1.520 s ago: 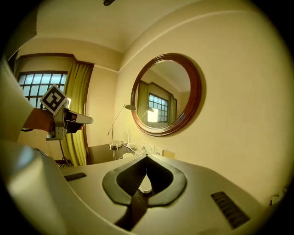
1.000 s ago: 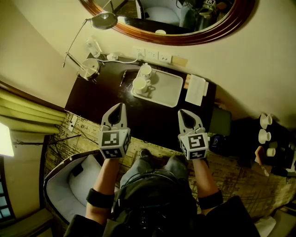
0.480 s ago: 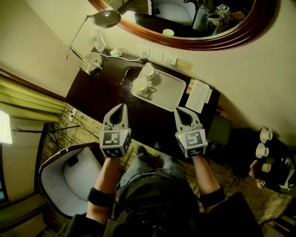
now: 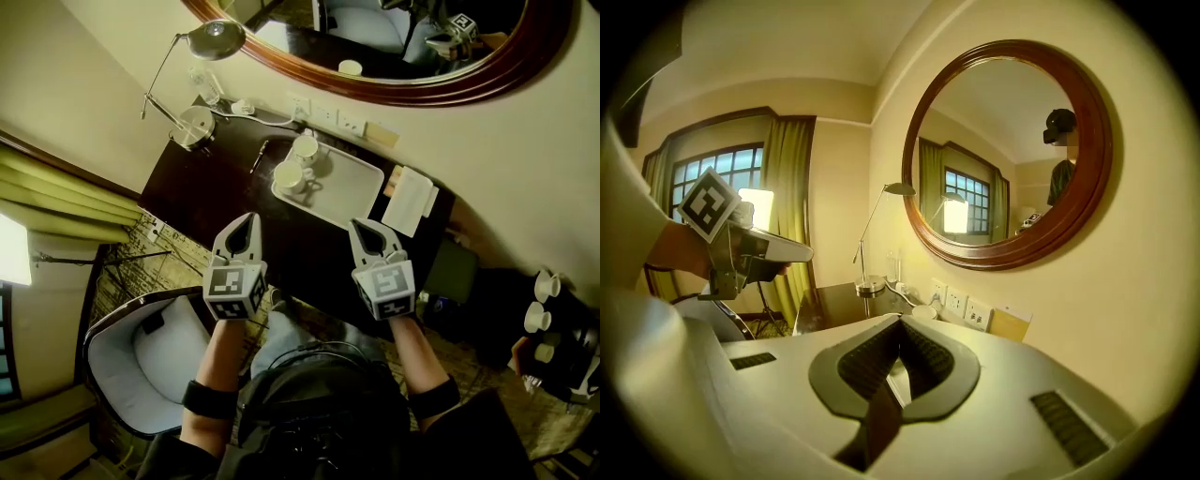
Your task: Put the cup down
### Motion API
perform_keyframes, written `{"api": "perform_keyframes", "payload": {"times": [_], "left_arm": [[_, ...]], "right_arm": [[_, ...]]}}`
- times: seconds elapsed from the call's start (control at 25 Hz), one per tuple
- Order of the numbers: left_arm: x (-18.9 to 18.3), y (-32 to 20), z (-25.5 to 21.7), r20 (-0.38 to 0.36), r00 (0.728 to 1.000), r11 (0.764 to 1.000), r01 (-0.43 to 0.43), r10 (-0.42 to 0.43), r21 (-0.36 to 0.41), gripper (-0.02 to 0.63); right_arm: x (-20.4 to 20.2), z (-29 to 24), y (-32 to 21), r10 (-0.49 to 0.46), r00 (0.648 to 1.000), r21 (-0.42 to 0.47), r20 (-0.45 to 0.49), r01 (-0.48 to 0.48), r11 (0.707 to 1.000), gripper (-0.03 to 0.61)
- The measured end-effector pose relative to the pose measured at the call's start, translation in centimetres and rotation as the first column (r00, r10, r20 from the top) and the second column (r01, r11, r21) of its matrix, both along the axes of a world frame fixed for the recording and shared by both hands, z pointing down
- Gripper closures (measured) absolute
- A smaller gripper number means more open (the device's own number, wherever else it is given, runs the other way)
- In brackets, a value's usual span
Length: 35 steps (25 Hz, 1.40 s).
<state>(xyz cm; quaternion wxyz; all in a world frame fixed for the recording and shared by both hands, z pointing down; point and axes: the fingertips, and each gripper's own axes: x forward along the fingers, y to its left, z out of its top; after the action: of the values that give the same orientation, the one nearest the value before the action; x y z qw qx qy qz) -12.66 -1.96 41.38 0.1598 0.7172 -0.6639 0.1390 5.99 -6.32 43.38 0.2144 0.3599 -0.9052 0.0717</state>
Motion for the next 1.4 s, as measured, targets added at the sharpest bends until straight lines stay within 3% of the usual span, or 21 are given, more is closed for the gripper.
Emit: {"api": "perform_keyframes", "payload": {"times": [0.08, 0.16, 0.28, 0.32, 0.44, 0.68, 0.88, 1.16, 1.4], "left_arm": [[-0.8, -0.8, 0.3, 0.009, 1.000, 1.000, -0.023, 0.023, -0.004, 0.626], [-1.1, -2.1, 0.5, 0.002, 0.998, 0.998, -0.066, 0.066, -0.002, 0.576], [-1.1, -3.7, 2.6, -0.017, 0.989, 0.989, -0.144, 0.144, -0.035, 0.394], [-1.1, -4.0, 3.7, -0.011, 0.985, 0.983, -0.174, 0.174, -0.052, 0.372], [-0.9, -5.1, 6.1, 0.001, 0.966, 0.962, -0.258, 0.259, -0.091, 0.331], [-0.9, -7.7, 8.0, 0.001, 0.946, 0.935, -0.321, 0.325, -0.150, 0.258], [-0.9, -10.3, 10.4, 0.060, 0.930, 0.918, -0.346, 0.363, -0.195, 0.225], [0.8, -12.9, 13.6, 0.075, 0.879, 0.848, -0.428, 0.471, -0.313, 0.169], [1.4, -14.7, 17.9, 0.077, 0.815, 0.753, -0.488, 0.574, -0.442, 0.125]], "right_arm": [[-0.9, 0.4, 0.1, 0.012, 1.000, -0.019, 0.023, -0.011, 1.000, 0.563], [-1.5, 0.7, -0.2, 0.022, 1.000, -0.018, -0.017, -0.022, 1.000, 0.563], [-3.1, 0.2, -0.1, 0.014, 1.000, -0.019, -0.025, -0.015, 1.000, 0.563], [-3.5, 0.1, 0.0, 0.025, 1.000, -0.029, -0.014, -0.026, 0.999, 0.563], [-4.3, 0.3, -0.4, 0.039, 0.999, -0.034, -0.013, -0.040, 0.999, 0.563], [-4.0, 5.2, -0.4, 0.062, 0.998, -0.102, -0.026, -0.065, 0.993, 0.563], [-4.4, 7.3, -2.4, 0.081, 0.995, -0.160, -0.060, -0.090, 0.983, 0.563], [-5.0, 11.0, -5.3, 0.108, 0.989, -0.255, -0.099, -0.130, 0.958, 0.563], [-5.1, 14.7, -7.1, 0.142, 0.979, -0.333, -0.143, -0.183, 0.925, 0.563]]}}
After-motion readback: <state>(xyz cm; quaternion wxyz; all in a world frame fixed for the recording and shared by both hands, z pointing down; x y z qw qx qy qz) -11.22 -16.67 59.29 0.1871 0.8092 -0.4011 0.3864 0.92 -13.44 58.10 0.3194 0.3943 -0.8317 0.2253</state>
